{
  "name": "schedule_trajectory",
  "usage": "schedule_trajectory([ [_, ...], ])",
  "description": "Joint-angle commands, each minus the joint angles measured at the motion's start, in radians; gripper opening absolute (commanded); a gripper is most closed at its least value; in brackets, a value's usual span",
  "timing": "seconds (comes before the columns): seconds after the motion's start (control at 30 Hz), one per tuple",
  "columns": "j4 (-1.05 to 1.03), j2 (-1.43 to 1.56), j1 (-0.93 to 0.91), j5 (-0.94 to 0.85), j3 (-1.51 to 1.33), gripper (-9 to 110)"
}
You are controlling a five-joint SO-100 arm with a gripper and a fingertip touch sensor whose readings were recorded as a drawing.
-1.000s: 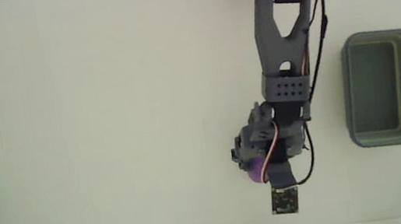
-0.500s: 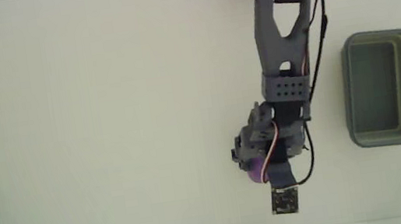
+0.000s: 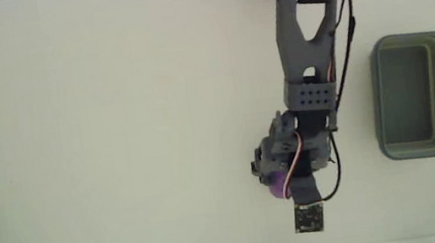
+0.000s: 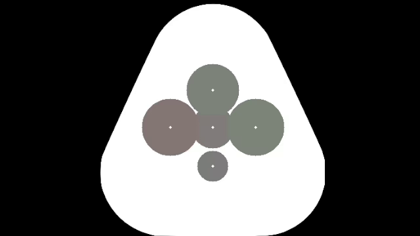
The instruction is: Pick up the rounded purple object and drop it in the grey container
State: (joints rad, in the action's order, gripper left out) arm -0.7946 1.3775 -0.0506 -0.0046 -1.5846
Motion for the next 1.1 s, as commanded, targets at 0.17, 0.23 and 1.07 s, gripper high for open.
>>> schedule_trajectory([
  [0.17, -0.057, 0.043, -0.007, 0.005, 0.067, 45],
  [0.23, -0.074, 0.045, -0.007, 0.005, 0.082, 45],
  [1.07, -0.395, 0.019, -0.007, 0.005, 0.428, 45],
])
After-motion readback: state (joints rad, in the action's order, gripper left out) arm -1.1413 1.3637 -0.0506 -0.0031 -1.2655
